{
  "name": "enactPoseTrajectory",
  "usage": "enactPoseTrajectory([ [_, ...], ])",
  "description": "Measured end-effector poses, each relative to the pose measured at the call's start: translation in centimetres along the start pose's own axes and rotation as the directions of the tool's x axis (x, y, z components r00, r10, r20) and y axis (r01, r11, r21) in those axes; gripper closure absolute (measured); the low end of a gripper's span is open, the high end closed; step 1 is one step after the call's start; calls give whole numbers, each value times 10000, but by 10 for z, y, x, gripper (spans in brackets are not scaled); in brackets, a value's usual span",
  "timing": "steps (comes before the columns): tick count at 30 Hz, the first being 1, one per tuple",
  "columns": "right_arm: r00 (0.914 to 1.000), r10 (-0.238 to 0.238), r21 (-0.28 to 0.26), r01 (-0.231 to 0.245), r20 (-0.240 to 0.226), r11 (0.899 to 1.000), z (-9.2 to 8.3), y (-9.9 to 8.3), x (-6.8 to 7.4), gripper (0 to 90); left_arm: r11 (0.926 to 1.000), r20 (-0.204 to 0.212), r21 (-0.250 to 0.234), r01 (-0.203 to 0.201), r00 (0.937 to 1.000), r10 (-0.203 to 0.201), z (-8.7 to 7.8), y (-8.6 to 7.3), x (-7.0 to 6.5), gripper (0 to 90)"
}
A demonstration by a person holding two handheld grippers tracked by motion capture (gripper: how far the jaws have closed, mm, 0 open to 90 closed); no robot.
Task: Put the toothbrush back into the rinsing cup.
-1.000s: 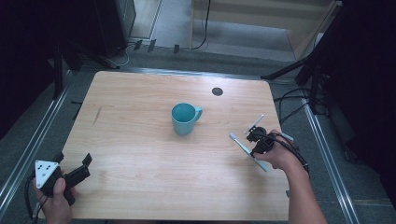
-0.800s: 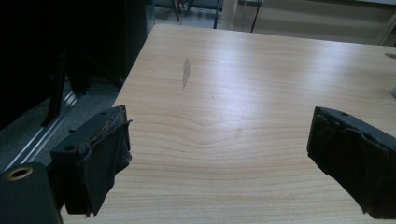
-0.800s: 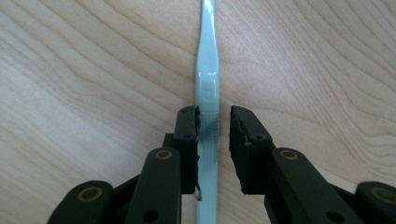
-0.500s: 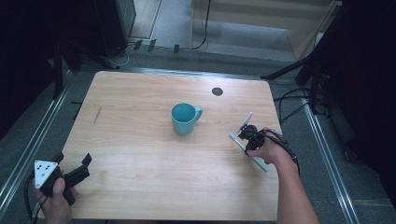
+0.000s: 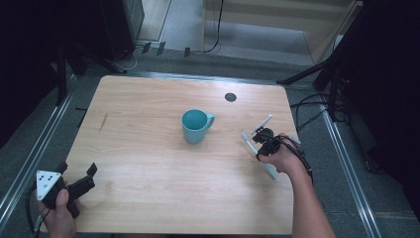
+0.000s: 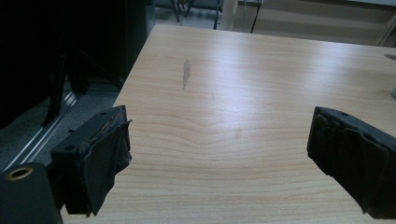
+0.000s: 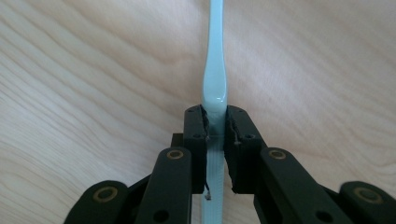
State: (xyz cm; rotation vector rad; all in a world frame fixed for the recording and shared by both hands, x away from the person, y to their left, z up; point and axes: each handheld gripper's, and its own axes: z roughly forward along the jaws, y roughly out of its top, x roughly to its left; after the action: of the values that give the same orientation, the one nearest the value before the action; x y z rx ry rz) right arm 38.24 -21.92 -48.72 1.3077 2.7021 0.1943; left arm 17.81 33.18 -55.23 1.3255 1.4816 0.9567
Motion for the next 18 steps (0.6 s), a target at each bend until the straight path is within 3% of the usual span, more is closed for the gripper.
enactPoseTrajectory([
  [4,9982,594,-1283,-598,-76,9899,-17,8,3,796,10000,3,-8,15,10000,-15,0,0,0,60],
  [9,9930,1179,-2883,-1154,-86,9506,-33,15,5,797,10000,-12,-6,22,10000,-22,0,0,0,60],
  [13,9856,1663,-4057,-1638,-293,8992,-43,19,7,796,10000,-4,-26,58,10000,-58,0,0,0,60],
  [14,9828,1800,-4413,-1797,-417,8792,-46,20,8,796,10000,-3,-22,60,10000,-60,0,0,0,60],
  [15,9813,1868,-4613,-1870,-466,8673,-48,21,9,796,10000,2,-21,61,10000,-61,0,0,0,60],
  [18,9763,2064,-5372,-2087,-653,8172,-55,25,14,796,10000,2,-21,62,10000,-62,0,0,0,60],
])
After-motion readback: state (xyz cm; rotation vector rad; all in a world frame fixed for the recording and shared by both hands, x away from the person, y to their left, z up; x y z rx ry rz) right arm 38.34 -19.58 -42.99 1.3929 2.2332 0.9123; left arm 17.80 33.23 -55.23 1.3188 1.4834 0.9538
